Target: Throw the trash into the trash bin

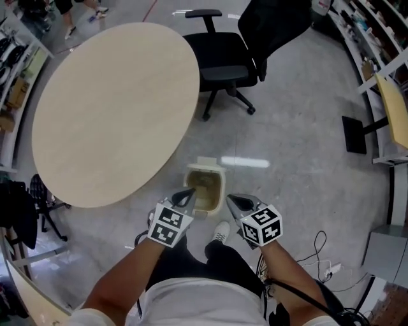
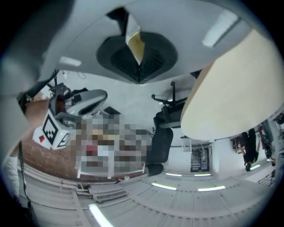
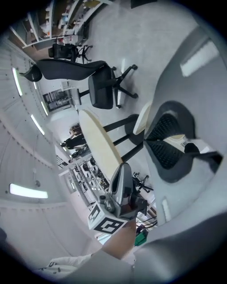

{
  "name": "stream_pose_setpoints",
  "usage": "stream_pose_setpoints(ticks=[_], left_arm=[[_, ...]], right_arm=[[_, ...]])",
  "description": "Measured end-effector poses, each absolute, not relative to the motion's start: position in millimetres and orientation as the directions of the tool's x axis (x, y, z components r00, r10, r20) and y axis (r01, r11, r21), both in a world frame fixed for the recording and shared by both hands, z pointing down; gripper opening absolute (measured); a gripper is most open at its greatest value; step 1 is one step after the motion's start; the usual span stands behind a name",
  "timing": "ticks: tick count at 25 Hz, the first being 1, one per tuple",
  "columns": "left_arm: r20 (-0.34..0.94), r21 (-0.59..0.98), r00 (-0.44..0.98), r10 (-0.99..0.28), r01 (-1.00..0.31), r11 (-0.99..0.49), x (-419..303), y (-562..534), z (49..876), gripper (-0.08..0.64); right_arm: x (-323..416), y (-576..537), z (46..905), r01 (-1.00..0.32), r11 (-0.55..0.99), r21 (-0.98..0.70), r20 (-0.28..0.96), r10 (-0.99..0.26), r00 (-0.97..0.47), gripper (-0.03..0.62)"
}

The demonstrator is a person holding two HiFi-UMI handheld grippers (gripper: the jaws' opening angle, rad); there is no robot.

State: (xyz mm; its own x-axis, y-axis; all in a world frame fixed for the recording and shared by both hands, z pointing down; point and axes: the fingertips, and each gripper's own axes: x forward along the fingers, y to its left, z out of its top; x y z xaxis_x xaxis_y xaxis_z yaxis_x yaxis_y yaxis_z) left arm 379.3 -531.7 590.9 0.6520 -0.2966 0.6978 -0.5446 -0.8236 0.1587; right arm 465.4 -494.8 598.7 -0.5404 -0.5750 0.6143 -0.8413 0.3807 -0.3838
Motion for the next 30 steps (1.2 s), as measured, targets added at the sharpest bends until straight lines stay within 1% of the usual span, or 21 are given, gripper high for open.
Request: stream_pose_setpoints(ticks=[4,8,11,13,18,24,30], left_arm=[[0.609,0.121,0.689,-0.392,-0.569,-0.813,381.7,-530.9,524.4,0.008],[0.552,0.096,0.682,-0.481,-0.625,-0.775,368.4,-525.8,481.1,0.008],[0.509,0.12,0.679,-0.529,-0.664,-0.738,359.5,-515.0,452.3,0.008],[0.489,0.12,0.679,-0.548,-0.675,-0.728,354.0,-507.4,433.2,0.008],[0.461,0.091,0.693,-0.555,-0.659,-0.747,344.2,-493.3,397.8,0.008],[0.349,0.155,0.76,-0.549,-0.624,-0.766,334.4,-496.5,354.8,0.008],[0.241,0.148,0.836,-0.493,-0.533,-0.833,314.4,-498.9,313.8,0.008]], right_arm=[[476.0,-494.0,532.8,-0.821,0.424,-0.383,0.496,-0.655,-0.57,0.002],[482.2,-491.5,474.2,-0.797,0.434,-0.421,0.385,-0.71,-0.59,0.002],[491.6,-485.8,441.3,-0.793,0.43,-0.431,0.335,-0.74,-0.583,0.002],[494.7,-483.3,430.5,-0.795,0.432,-0.426,0.323,-0.748,-0.58,0.002],[499.1,-473.3,395.0,-0.814,0.434,-0.387,0.297,-0.777,-0.555,0.002],[484.7,-457.2,339.0,-0.848,0.416,-0.329,0.246,-0.829,-0.503,0.002],[451.7,-449.1,315.0,-0.896,0.344,-0.281,0.233,-0.881,-0.411,0.002]])
